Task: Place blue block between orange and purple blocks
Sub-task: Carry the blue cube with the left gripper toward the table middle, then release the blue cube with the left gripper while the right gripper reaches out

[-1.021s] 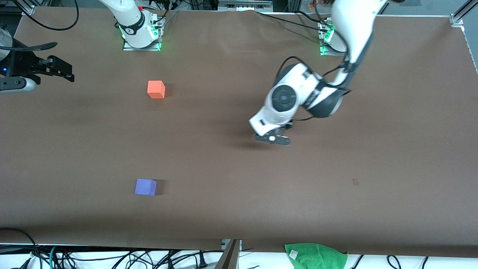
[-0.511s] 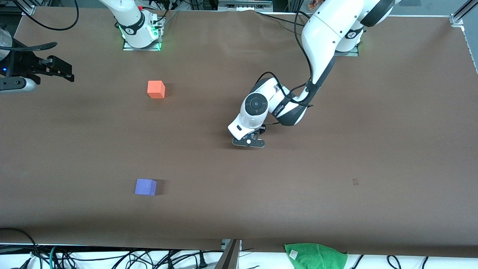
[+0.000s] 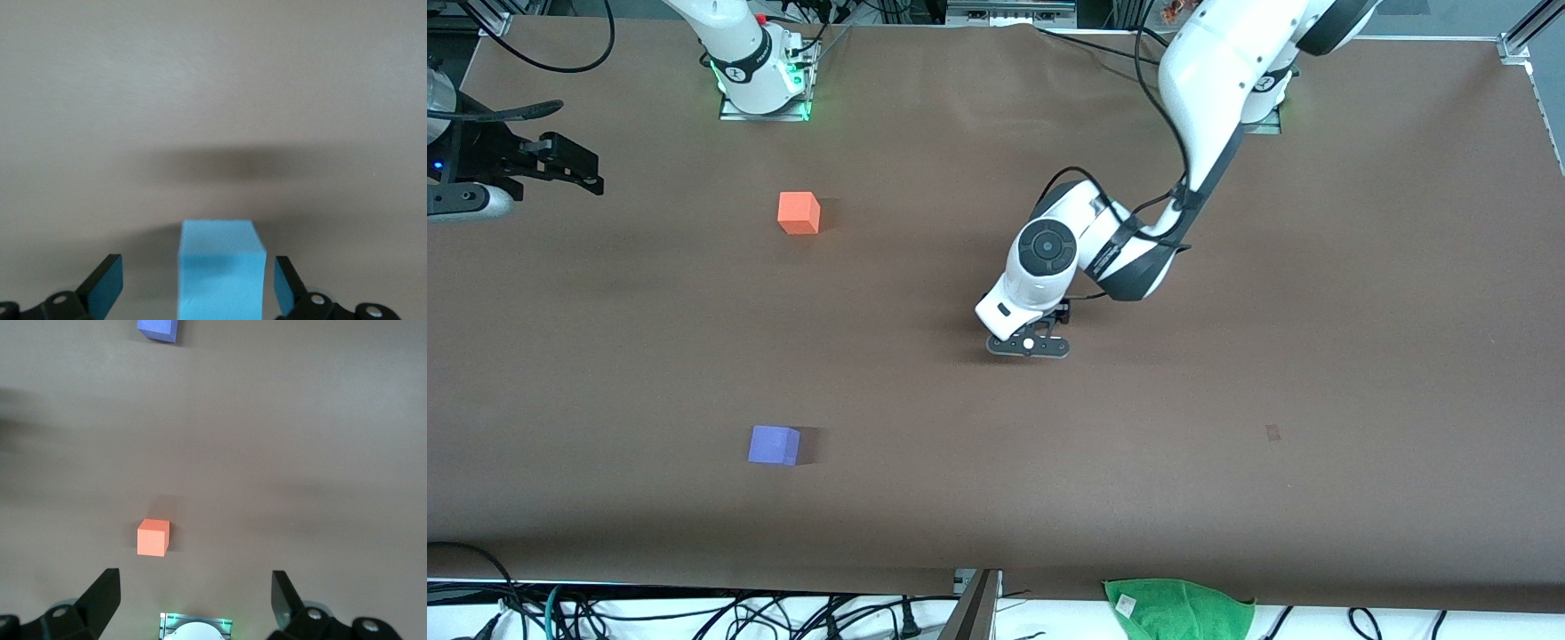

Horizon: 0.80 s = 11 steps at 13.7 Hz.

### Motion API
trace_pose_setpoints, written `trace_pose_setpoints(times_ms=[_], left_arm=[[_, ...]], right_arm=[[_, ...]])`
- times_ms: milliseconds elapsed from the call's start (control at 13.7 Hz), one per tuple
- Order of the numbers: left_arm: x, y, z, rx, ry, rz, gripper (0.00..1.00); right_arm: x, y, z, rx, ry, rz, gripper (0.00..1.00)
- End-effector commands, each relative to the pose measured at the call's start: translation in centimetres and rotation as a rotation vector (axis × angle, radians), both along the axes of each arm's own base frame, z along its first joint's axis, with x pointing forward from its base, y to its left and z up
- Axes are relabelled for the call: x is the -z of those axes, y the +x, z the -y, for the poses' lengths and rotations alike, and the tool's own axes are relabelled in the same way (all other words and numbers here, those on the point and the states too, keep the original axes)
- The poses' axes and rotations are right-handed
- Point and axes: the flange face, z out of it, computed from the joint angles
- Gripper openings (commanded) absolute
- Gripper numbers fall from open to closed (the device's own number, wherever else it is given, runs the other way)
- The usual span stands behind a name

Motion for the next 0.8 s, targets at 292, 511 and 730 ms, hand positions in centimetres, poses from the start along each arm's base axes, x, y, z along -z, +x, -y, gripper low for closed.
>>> trace_pose_setpoints(times_ms=[292,511,730], left_arm=[[-20.0,0.0,-11.5,-0.024,0.119,-0.045,1.0],[-26.4,3.5,-22.7,-0.186,0.082,0.025,1.0],[-29.5,5.2,-32.0,-0.325,0.07,0.063,1.0]], right_arm=[[1.8,1.4,-1.2,-0.036,0.017,-0.018,1.0],[4.4,2.7,-3.2,-0.071,0.016,-0.049,1.0],[6.4,3.3,-6.2,-0.101,0.033,-0.074,1.0]])
